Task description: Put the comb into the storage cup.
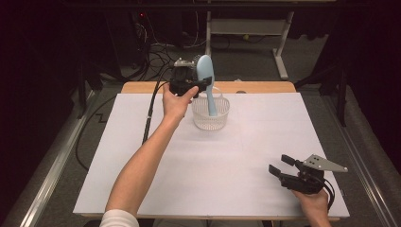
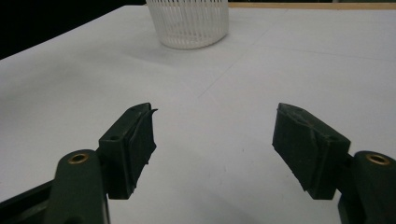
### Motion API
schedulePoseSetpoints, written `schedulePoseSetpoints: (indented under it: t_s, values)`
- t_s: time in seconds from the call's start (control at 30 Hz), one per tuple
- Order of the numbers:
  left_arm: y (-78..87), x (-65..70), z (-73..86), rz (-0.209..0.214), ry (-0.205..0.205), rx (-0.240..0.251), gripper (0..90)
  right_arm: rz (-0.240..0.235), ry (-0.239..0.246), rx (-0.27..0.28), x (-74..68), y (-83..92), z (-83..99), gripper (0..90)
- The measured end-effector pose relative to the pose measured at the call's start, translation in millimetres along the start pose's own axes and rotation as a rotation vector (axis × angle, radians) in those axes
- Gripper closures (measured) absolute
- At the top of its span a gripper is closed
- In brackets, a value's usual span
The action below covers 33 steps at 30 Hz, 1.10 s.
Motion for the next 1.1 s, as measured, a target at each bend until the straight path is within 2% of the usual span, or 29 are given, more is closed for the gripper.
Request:
schedulePoseSetpoints:
  t_s: [0.1,0.53,0.67,1.1]
  values:
    - [-3.8,0.7,3.3,0.005,-0.004,-0.018,50.8,-0.001,0.002,-0.001,-0.8,-0.1,-0.1,29.9]
    - [-14.6,1.3,11.6,-0.004,0.000,-0.031,50.7,0.002,0.002,-0.002,0.0,0.2,0.3,30.5]
    - [-16.9,1.3,14.9,-0.012,-0.009,-0.034,50.6,-0.004,-0.002,-0.001,-0.7,-0.2,0.2,30.6]
    - [-27.4,7.3,25.7,0.001,-0.025,-0.074,50.6,-0.001,-0.001,0.007,-0.8,1.1,-0.8,30.9]
Point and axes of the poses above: each handheld gripper's, and its own axes: y roughly backward along the jaws, z roughly out of its underside, x roughly to its right, the point moved 6 cm from there along -y, roughly forward along the jaws, and after that the axes turned 4 degrees about x, right-handed, at the moved point
